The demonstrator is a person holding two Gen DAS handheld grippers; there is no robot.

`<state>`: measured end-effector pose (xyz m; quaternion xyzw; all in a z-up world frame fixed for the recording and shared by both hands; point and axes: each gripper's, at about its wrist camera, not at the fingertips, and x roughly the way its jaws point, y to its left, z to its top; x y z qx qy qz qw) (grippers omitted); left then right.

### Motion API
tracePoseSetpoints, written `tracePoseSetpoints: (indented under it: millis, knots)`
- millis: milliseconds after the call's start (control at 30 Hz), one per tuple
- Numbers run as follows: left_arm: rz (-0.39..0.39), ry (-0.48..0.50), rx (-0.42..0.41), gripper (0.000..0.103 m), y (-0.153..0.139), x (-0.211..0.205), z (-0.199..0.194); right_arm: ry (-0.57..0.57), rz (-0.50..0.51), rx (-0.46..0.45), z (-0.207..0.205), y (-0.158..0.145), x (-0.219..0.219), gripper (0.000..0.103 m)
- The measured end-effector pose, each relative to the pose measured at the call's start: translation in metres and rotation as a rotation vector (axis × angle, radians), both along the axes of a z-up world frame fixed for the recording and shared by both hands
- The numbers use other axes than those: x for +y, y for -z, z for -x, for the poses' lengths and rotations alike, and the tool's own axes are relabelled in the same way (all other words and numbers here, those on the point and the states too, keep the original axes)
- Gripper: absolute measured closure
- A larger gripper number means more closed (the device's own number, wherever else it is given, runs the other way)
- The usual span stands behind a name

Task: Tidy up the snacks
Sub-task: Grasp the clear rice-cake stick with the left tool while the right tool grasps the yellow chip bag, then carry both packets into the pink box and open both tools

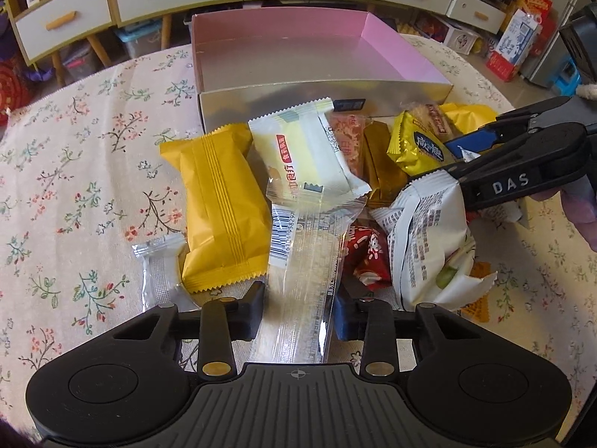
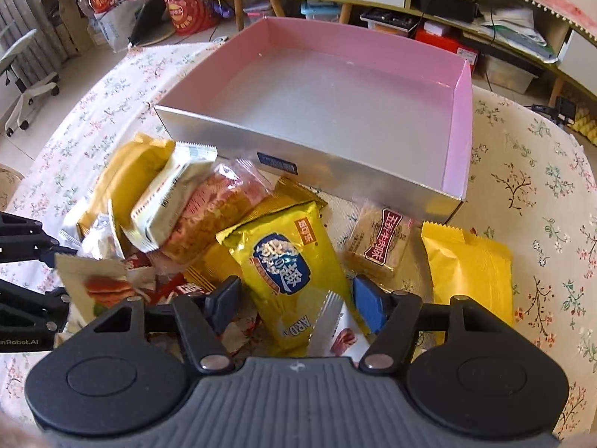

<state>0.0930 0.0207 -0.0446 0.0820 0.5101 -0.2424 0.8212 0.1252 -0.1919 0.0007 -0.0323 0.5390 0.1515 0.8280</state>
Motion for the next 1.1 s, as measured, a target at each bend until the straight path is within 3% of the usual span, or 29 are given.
tracePoseSetpoints:
  millis: [200, 300, 367, 1033, 1100]
  knots:
    - [-0.036, -0.009, -0.039, 0.076, 0.0, -0.004, 0.005, 0.008, 0.009, -0.005, 0.001, 0.003, 0.002, 0.041]
    - [-0.042, -0.022, -0.048, 0.081, -0.002, -0.004, 0.007, 0.005, 0.01, -0.016, 0.003, 0.001, 0.002, 0.054]
    - [-0.038, -0.029, -0.048, 0.083, -0.003, -0.003, 0.007, 0.005, 0.016, -0.022, 0.004, -0.001, 0.003, 0.056]
    - [0.019, -0.055, -0.099, 0.087, -0.033, 0.007, 0.014, 0.045, -0.058, -0.081, 0.005, -0.034, -0.003, 0.057]
    - [0.028, -0.066, -0.108, 0.087, -0.037, 0.009, 0.014, 0.052, -0.07, -0.088, 0.004, -0.037, -0.004, 0.061]
